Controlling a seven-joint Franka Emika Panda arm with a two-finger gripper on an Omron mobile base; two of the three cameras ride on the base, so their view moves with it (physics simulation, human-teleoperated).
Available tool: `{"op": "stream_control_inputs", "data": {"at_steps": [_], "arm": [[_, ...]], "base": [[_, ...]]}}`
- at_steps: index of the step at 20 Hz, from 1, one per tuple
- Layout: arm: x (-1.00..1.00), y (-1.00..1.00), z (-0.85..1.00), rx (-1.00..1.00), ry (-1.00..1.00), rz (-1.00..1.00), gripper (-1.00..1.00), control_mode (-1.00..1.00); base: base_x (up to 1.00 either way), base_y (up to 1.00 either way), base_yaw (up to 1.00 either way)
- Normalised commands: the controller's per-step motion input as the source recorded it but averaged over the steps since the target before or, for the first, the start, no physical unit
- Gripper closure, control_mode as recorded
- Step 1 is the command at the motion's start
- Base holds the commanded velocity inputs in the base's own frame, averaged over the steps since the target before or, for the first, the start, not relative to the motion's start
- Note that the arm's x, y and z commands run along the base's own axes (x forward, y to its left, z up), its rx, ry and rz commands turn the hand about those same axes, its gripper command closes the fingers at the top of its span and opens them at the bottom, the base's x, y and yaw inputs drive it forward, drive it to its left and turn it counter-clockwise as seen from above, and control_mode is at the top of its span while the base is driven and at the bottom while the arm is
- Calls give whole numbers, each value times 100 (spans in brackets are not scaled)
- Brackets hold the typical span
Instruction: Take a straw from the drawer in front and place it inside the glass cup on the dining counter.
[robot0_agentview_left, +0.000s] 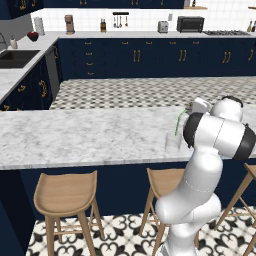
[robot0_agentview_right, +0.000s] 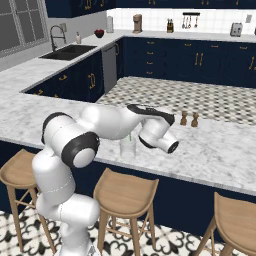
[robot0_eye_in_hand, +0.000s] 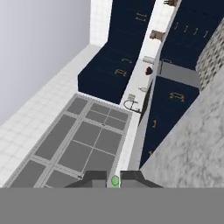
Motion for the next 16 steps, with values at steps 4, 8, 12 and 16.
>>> {"op": "stream_control_inputs", "data": {"at_steps": [4,8,12,16], "arm": [[3,0,-25,0,-17,0,100,-100],[-1,0,-21,0,-9,0,100,-100],[-15,0,-9,0,0,0,100,-100],[-51,0,-1,0,-1,0,100,-100]], "base": [[0,0,0],[0,0,0],[0,0,0],[0,0,0]]}}
